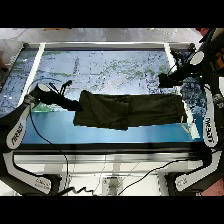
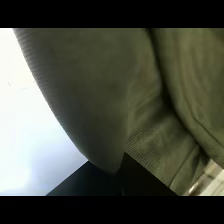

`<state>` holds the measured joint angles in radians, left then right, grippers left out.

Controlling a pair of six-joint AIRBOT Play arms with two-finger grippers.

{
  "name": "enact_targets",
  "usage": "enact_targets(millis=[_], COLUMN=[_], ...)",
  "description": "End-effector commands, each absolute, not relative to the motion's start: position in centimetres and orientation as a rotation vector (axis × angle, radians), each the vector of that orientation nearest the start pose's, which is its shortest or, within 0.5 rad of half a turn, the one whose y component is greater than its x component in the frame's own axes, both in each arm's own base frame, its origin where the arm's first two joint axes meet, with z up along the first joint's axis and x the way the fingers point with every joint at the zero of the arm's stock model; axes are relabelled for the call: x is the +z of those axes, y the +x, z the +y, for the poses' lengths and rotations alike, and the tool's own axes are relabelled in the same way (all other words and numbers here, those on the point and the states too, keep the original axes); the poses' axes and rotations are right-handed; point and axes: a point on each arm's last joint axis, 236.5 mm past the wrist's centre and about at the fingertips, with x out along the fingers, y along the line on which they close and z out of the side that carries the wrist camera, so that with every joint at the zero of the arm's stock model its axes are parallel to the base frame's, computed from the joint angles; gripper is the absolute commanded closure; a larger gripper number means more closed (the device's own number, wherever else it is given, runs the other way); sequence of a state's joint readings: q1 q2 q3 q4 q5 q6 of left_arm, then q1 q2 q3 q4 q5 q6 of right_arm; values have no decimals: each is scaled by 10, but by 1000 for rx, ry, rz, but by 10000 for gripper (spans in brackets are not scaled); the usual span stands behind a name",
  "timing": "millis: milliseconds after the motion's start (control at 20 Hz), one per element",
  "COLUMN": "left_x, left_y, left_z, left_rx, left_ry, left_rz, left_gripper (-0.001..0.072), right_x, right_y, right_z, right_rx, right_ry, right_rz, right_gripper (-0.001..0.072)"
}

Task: Fold the clothes and pants, and hang the long-sleeved shirts on hangers.

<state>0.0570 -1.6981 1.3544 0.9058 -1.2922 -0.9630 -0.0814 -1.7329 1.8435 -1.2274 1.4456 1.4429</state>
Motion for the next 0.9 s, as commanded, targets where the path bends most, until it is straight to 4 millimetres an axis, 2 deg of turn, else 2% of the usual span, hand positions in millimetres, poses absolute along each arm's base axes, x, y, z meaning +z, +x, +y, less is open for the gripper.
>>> enact_targets(millis=[0,200,300,400,500,650,750,850], left_x=[3,94,128,150,159,155,153,152], left_y=[410,383,366,351,351,355,365,387], left_z=[-60,21,39,40,34,33,52,85], left_rx=[-488,-64,35,67,60,58,92,173], left_ry=[-54,133,194,231,249,258,340,366], left_rz=[1414,1420,1408,1412,1391,1399,1389,1331], left_gripper=[682,682,682,682,682,683,683,684], right_x=[47,47,49,50,51,51,52,55], right_y=[488,489,489,490,490,488,488,490], right_z=[40,41,46,49,51,62,73,88], right_rx=[287,292,309,321,326,365,392,430], right_ry=[191,195,211,219,222,194,181,173], right_rz=[1284,1278,1274,1270,1269,1267,1260,1239], right_gripper=[682,682,682,682,682,682,682,682])
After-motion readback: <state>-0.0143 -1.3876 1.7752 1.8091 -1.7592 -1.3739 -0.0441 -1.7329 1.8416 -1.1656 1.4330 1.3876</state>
